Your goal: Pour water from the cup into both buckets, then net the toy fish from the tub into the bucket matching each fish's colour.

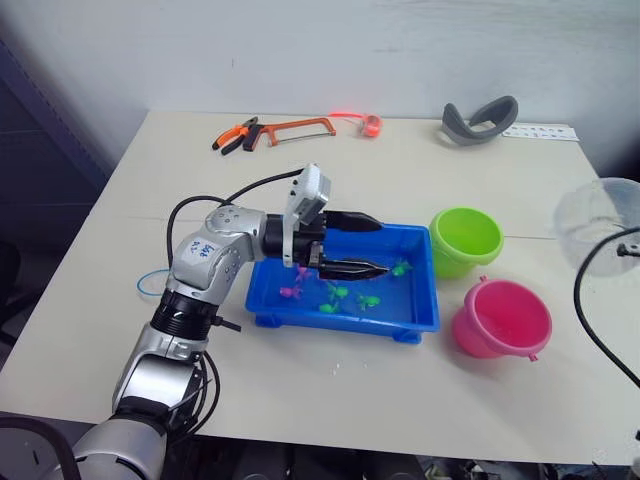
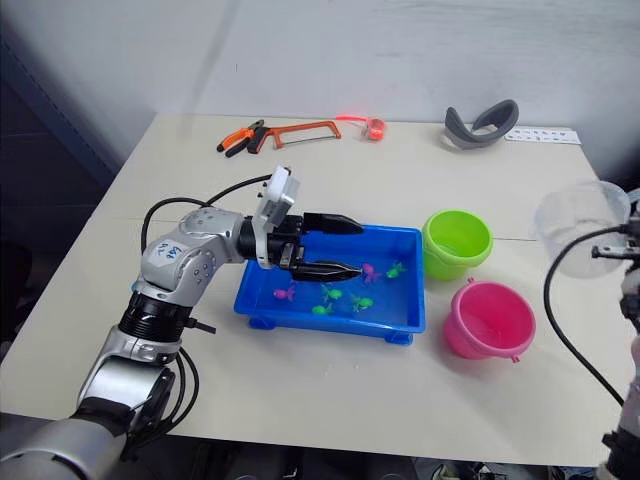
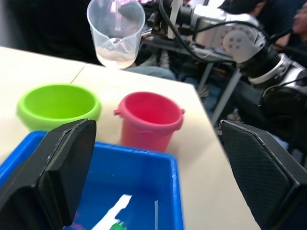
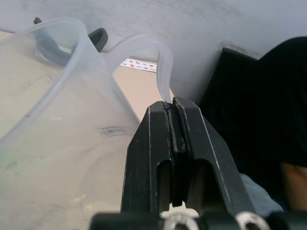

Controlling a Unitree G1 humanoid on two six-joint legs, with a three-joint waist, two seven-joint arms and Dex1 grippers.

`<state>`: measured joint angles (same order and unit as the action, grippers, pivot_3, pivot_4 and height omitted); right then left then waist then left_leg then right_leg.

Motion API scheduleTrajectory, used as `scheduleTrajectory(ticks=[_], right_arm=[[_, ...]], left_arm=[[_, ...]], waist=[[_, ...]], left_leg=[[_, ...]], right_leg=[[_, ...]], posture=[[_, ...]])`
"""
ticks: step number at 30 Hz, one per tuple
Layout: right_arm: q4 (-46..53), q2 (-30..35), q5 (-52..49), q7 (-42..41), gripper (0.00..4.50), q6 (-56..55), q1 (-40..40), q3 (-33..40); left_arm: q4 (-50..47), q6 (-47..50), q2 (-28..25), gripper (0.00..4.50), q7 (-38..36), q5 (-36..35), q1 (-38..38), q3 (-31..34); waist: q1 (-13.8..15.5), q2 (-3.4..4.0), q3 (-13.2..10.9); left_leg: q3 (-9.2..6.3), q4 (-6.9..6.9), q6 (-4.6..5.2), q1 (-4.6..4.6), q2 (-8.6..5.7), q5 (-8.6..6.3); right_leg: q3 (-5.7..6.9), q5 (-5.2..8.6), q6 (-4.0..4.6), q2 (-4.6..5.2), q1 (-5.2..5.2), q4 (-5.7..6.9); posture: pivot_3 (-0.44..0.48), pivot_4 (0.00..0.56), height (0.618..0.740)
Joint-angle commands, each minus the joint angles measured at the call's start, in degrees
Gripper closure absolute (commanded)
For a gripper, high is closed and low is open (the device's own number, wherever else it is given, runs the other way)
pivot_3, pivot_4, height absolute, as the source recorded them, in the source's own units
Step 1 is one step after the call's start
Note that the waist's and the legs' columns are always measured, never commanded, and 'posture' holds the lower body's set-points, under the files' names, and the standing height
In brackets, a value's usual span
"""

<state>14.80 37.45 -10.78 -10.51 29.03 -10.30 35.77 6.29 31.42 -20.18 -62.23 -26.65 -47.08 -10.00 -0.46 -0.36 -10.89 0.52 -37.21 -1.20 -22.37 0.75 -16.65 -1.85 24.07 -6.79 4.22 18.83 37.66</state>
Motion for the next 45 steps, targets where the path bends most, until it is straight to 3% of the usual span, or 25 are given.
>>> scheduleTrajectory(ticks=[1,8,18,45], right_arm=[[-3.1,2.5,4.5,2.0,4.49,-4.8,-4.2,-3.8],[-14.1,5.8,14.5,4.6,4.49,-14.2,-10.1,-14.0],[-22.3,7.3,20.3,5.3,4.49,-23.5,-13.3,-20.4],[-28.5,14.8,38.0,7.1,4.49,-41.4,-18.1,-32.1]], left_arm=[[1.2,-2.2,0.2,0.00,1.5,1.3,-0.8,1.4],[3.6,-4.0,0.9,0.00,3.5,2.3,-1.8,2.4],[4.4,-5.5,0.9,0.00,3.8,2.8,-1.5,2.7],[4.5,-6.6,2.4,0.00,4.0,3.3,-0.2,2.3]], waist=[[-0.1,0.00,0.0],[-0.3,0.00,0.0],[-1.1,0.00,0.0],[-1.3,0.00,0.0]], left_leg=[[0.00,0.00,0.00,-0.01,0.00,0.00],[-0.01,0.03,0.02,-0.16,0.00,-0.01],[-0.03,-0.28,0.04,-0.88,0.01,0.00],[-0.01,-0.54,0.05,-0.88,0.03,-0.01]], right_leg=[[0.00,0.00,0.00,0.00,0.01,-0.01],[0.07,0.00,0.00,0.02,0.11,0.12],[0.21,-0.02,-0.04,0.02,0.84,0.40],[0.17,-0.02,-0.04,0.02,0.87,0.66]], posture=[[0.000,0.150,0.740],[0.000,0.150,0.740],[0.000,0.150,0.740],[0.000,0.150,0.740]])
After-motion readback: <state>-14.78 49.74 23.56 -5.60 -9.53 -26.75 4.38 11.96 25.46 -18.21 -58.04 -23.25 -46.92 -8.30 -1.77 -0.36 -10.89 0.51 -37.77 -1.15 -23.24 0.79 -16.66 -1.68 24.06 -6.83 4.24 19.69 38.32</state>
